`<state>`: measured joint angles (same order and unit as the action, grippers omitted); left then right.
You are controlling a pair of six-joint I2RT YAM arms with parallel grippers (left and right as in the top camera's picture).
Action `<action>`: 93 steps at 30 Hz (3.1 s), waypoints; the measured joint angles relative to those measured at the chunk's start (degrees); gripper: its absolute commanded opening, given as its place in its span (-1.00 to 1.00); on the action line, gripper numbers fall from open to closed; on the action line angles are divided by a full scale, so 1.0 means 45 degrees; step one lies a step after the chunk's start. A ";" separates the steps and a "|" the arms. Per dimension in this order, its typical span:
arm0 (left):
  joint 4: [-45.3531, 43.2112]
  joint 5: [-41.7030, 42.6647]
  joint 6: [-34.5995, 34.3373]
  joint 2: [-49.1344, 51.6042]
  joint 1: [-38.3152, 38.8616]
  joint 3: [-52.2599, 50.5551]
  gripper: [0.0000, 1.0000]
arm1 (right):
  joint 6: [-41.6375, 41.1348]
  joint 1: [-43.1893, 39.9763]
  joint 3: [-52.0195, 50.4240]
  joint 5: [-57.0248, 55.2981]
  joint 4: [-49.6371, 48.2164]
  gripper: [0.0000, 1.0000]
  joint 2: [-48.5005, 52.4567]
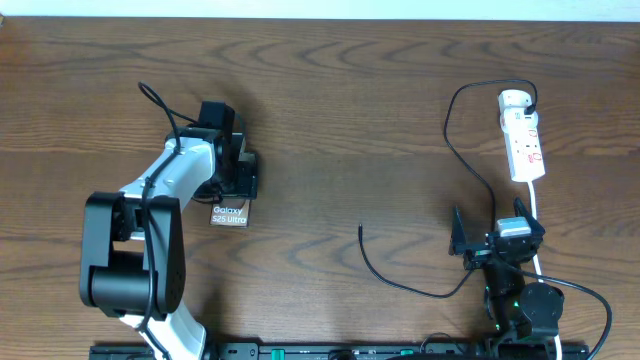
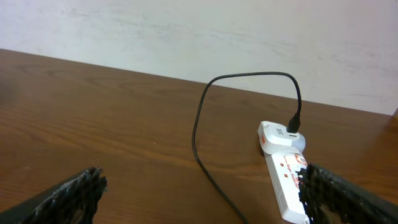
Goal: Plug charger to phone and switch on socket
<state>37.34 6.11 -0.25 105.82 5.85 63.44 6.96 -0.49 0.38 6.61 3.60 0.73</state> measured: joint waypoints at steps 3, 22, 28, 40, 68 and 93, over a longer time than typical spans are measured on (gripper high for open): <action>-0.0010 0.0044 0.0000 -0.0471 0.0000 0.0000 -0.85 | 0.0000 0.0000 0.0000 0.0000 0.0000 0.99 0.0000; -0.1268 0.2798 -0.3026 -0.5727 -0.0005 0.0058 -0.86 | 0.0000 0.0000 0.0000 0.0000 0.0005 0.98 0.0000; -0.2773 0.4595 -0.6897 -0.7048 -0.0379 0.0063 -0.85 | 0.0000 0.0000 0.0000 0.0000 0.0000 0.98 0.0000; -0.3546 0.8879 -1.6747 -0.7679 -0.2749 0.0078 -0.85 | 0.0000 0.0000 0.0000 -0.0005 0.0005 0.99 0.0000; -0.3730 1.4290 -2.4659 -0.7679 -0.4133 0.0078 -0.85 | 0.0000 0.0000 0.0000 0.0000 0.0000 0.99 0.0000; -0.1224 0.9836 -1.5285 -0.7679 -0.4002 0.0078 -0.86 | 0.0000 0.0000 0.0000 -0.0005 0.0000 0.99 0.0000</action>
<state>31.83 50.37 -69.04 71.26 -12.16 63.79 6.96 -0.49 0.38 6.59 3.60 0.73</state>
